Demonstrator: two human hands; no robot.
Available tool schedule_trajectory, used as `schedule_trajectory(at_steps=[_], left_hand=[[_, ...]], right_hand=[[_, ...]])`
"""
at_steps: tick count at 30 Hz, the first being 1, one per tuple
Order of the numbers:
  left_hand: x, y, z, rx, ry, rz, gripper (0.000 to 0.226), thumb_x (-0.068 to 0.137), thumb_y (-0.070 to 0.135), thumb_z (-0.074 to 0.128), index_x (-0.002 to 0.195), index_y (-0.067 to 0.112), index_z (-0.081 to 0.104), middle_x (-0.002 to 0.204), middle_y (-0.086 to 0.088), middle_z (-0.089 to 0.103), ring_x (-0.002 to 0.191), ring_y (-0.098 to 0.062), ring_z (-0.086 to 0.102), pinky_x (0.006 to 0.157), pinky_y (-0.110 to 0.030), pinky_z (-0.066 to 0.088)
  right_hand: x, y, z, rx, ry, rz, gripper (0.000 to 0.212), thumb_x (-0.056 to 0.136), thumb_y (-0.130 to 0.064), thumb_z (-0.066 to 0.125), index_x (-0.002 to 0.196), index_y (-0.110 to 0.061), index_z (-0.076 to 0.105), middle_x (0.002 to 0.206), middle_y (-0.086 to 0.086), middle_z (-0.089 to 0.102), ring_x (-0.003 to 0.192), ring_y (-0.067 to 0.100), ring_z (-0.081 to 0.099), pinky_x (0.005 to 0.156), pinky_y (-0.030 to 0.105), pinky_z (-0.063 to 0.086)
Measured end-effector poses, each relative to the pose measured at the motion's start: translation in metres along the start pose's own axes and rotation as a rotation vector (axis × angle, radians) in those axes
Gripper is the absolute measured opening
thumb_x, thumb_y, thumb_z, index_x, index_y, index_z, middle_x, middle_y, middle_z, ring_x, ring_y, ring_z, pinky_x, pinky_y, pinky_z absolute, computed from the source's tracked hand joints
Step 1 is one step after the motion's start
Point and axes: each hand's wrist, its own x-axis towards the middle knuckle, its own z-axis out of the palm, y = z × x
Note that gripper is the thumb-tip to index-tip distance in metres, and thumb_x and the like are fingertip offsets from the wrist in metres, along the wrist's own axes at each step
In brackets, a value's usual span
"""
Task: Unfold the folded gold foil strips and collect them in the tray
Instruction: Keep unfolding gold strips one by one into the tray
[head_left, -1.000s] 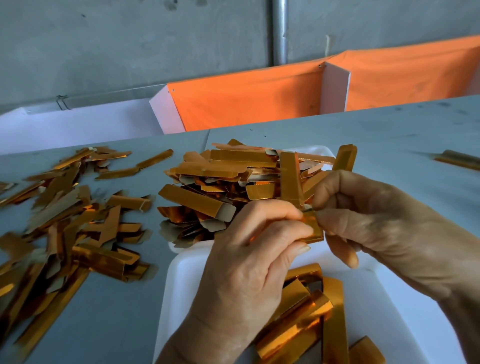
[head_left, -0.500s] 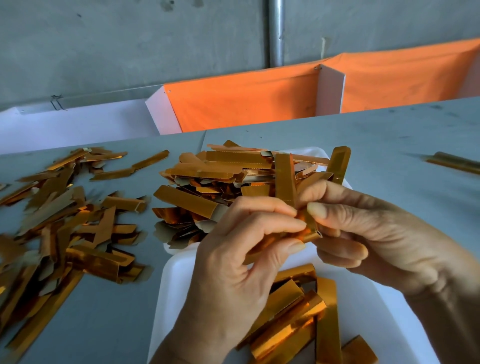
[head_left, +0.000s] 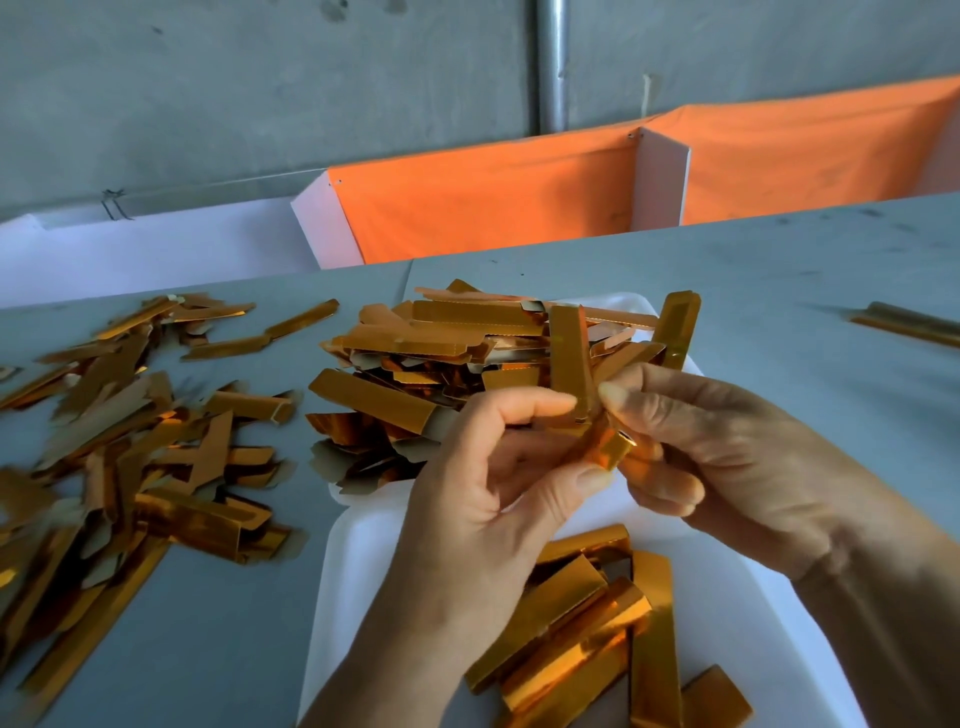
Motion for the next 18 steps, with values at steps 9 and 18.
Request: schedule_trajectory(at_steps=[9,18], left_hand=[[0.002,0.003,0.0,-0.253,0.009,-0.264,0.022,0.084,0.041,0.059,0.097,0.023,0.065,0.092,-0.005,0.074,0.083,-0.021,0.072,0.067,-0.026,0.057],[0.003,-0.003,-0.006,-0.356,-0.144,-0.352,0.036,0.083,0.035,0.067,0.115,0.02,0.062,0.113,-0.003,0.069,0.1,-0.026,0.068,0.076,-0.034,0.057]], right_hand=[[-0.001,-0.004,-0.009,-0.281,-0.089,-0.064,0.042,0.067,-0.045,0.08,0.1,-0.022,0.073,0.076,-0.003,0.067,0.065,0.006,0.059,0.055,0.017,0.047],[0.002,-0.001,-0.014,-0.282,0.256,-0.096,0.022,0.07,-0.03,0.067,0.086,-0.016,0.076,0.066,0.005,0.064,0.059,0.012,0.058,0.054,0.017,0.047]])
